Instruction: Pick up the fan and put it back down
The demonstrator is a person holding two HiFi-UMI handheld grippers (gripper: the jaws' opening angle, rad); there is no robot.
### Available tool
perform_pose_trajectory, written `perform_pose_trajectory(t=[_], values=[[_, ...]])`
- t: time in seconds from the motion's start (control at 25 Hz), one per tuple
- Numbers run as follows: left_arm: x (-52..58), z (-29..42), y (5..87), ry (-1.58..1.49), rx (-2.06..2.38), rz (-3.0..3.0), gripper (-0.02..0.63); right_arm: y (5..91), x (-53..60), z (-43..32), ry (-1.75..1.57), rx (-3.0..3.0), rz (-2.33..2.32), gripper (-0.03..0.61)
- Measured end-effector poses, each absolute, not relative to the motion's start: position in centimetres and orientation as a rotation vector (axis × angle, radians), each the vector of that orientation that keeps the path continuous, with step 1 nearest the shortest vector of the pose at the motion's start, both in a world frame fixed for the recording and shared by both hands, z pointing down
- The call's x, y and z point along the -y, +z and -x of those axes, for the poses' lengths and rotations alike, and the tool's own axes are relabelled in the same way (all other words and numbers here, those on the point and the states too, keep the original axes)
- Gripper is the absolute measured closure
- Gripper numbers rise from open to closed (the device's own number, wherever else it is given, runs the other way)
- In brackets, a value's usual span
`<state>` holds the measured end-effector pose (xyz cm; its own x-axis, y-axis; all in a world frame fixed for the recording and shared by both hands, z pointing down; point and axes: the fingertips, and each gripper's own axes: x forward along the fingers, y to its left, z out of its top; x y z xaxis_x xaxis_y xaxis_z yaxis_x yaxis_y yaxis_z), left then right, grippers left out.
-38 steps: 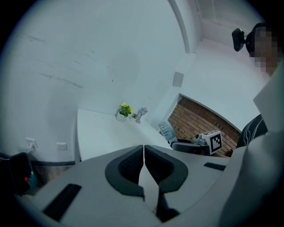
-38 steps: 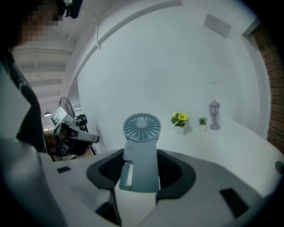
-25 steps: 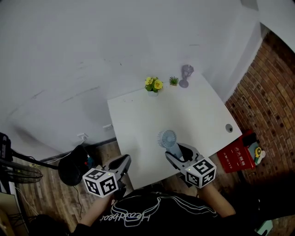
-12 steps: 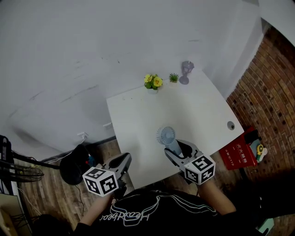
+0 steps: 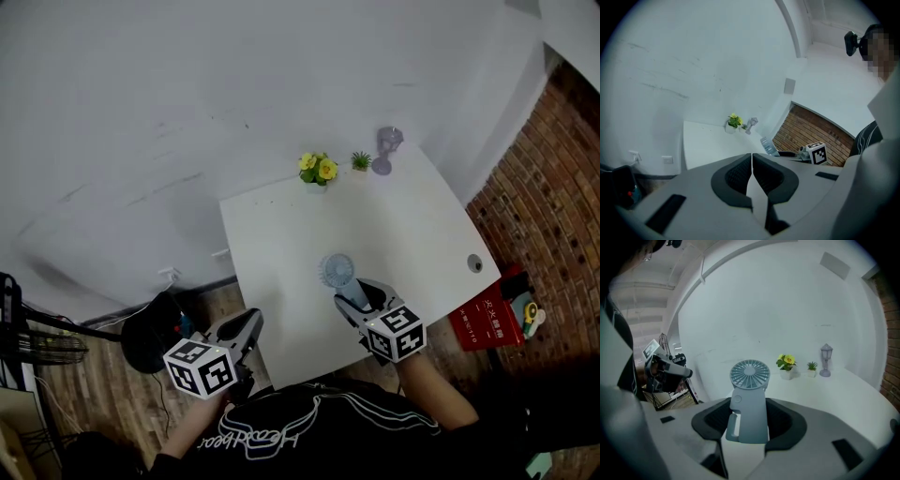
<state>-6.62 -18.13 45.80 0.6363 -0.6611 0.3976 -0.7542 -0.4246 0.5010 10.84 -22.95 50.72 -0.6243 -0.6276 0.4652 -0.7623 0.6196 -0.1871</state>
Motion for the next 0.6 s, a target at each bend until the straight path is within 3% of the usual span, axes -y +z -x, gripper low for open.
perform_pose_trajectory(t=[0.6], values=[[20.1,8.9,46.3,0.182,1.196,-2.133,0.578,61.7,26.8,-11.4,0.516,2.233,-0.982,0.360]])
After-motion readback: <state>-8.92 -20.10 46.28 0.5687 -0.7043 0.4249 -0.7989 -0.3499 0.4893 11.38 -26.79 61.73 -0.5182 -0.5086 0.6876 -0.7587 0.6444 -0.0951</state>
